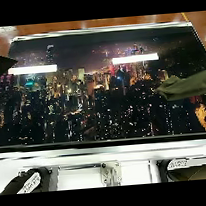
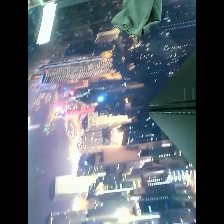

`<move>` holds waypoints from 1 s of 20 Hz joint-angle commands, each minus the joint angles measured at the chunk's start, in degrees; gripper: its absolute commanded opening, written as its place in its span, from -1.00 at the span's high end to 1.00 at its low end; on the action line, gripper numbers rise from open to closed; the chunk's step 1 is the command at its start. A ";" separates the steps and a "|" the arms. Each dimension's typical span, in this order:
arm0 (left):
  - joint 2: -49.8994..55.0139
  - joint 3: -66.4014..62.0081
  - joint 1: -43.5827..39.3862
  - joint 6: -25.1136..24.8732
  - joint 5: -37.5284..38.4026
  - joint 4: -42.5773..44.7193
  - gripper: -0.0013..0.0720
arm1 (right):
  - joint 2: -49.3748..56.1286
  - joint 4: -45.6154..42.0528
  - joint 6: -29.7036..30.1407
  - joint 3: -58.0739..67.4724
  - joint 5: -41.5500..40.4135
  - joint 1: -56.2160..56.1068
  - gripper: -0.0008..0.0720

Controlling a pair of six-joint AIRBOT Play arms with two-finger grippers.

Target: Fold the shirts.

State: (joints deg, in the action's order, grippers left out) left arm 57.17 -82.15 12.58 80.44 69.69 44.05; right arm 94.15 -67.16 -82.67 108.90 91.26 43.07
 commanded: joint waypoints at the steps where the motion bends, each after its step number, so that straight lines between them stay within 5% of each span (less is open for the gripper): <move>1: 0.04 0.00 -2.19 0.46 -0.04 -0.04 0.86 | 0.66 -1.95 0.70 -3.63 2.16 10.97 0.79; 10: 0.04 0.02 -4.74 0.28 -0.02 0.15 0.85 | -7.19 -3.02 -2.14 -29.90 1.62 29.86 0.79; 20: 0.04 0.00 -4.74 0.20 -0.02 0.15 0.85 | -15.34 -9.53 -1.64 -51.65 -7.96 30.27 0.79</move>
State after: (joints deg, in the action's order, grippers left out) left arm 57.17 -82.15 7.88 80.75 69.67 44.18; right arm 80.07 -73.47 -84.53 61.76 86.08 73.25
